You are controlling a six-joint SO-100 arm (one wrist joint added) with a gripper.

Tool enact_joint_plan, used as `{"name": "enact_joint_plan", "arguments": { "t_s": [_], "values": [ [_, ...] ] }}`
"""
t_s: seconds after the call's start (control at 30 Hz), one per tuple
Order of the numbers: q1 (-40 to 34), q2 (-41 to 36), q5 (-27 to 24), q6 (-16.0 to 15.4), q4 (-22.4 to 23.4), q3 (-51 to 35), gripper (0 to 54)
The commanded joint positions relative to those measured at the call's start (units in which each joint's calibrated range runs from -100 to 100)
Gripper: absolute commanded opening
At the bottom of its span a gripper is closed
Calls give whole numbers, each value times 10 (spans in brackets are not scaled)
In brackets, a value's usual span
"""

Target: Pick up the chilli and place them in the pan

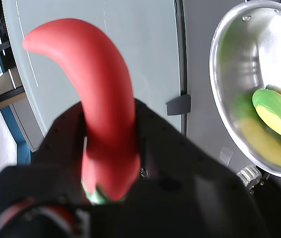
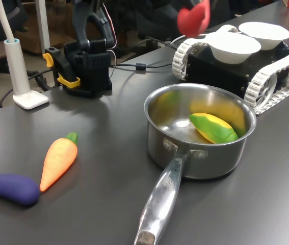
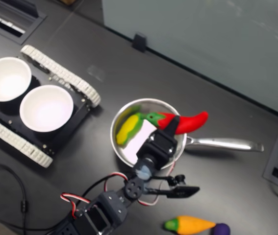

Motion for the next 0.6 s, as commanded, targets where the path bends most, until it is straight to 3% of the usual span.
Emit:
{"name": "enact_joint_plan", "arguments": {
  "t_s": [0.0, 0.2, 0.57],
  "values": [
    [-40, -43, -3, 36, -58, 19, 0],
    [-95, -74, -1, 67, -94, 109, 0],
    [-150, -90, 3, 80, -137, 227, 0]
  ]
}}
